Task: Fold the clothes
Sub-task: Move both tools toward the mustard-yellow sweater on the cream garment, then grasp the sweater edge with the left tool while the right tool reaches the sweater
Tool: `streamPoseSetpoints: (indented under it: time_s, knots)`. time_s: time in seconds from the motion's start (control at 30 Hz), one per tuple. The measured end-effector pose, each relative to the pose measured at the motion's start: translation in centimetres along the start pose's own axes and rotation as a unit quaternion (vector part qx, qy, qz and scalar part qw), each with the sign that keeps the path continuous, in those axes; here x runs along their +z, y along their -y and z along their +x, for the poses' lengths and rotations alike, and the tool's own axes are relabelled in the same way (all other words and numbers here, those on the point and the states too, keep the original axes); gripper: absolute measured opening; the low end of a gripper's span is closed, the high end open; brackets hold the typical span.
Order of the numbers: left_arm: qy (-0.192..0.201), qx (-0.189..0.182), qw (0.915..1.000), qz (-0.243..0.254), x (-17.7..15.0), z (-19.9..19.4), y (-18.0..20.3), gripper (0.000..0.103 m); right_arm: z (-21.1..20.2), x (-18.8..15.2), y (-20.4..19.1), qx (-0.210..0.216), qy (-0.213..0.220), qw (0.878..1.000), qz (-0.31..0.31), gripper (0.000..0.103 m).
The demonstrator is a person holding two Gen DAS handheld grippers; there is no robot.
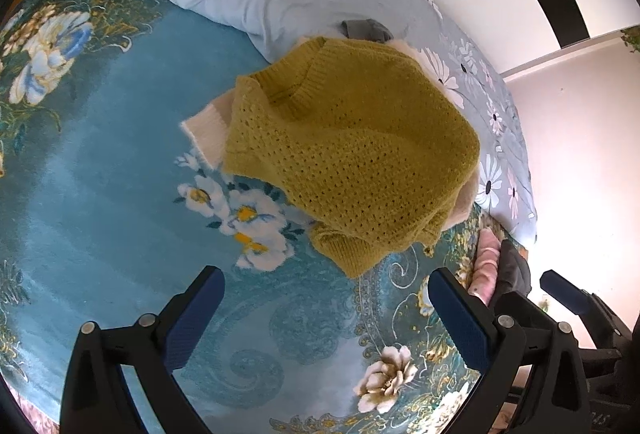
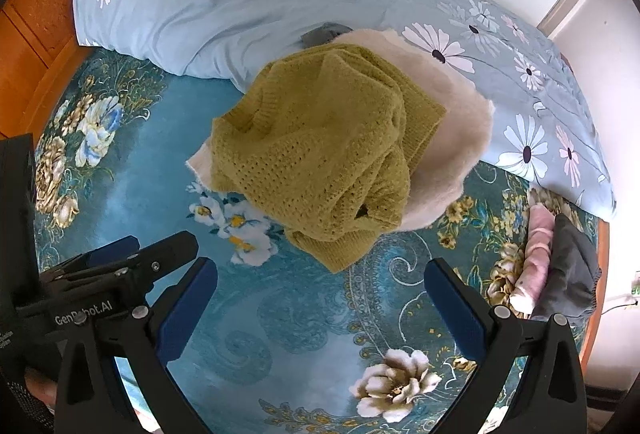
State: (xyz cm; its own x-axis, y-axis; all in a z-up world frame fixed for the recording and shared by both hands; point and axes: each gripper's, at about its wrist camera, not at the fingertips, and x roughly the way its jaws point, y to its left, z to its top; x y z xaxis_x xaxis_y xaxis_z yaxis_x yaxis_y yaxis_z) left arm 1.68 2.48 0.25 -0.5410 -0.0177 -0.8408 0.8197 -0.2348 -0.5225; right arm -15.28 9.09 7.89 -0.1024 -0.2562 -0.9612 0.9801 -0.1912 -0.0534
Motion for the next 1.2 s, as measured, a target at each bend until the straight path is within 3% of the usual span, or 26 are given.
streamPoseSetpoints:
  time_s: [0.47, 0.8, 0.9, 0.93, 0.97, 1.0, 1.03, 1.2]
  knots:
    - [-0.042, -0.004, 0.9963, -0.075, 5.0, 5.7, -4.5, 0.103, 4.1, 0.6, 2.6, -0.007, -0.043, 0.999, 0.031, 0.103]
    - [-0.056, 0.028, 0.9849, -0.161, 11.5, 11.9, -8.4, 0.099, 5.0, -1.1, 6.3, -0.011, -0.061, 0.996, 0.071, 0.103]
    - [-0.072, 0.041, 0.9821, -0.169, 12.7, 14.3, -8.5, 0.084, 4.7, -1.9, 8.1, -0.020, -0.068, 0.994, 0.089, 0.103]
    - [-0.080, 0.042, 0.9803, -0.175, 12.9, 15.0, -8.7, 0.064, 4.6, -2.3, 8.7, -0.023, -0.070, 0.993, 0.095, 0.103]
    - [-0.091, 0.045, 0.9776, -0.184, 12.9, 15.6, -8.9, 0.033, 4.4, -2.6, 9.3, -0.026, -0.071, 0.992, 0.102, 0.103]
    - [-0.094, 0.049, 0.9756, -0.193, 12.8, 15.7, -9.0, 0.017, 4.2, -3.0, 9.9, -0.030, -0.071, 0.991, 0.108, 0.103]
    - [-0.095, 0.052, 0.9737, -0.200, 12.7, 15.7, -9.0, 0.010, 4.0, -3.2, 10.4, -0.033, -0.071, 0.990, 0.113, 0.103]
    - [-0.022, 0.030, 0.9929, -0.113, 11.7, 10.9, -5.6, 0.010, 2.9, -5.4, 12.8, -0.045, -0.071, 0.984, 0.154, 0.103]
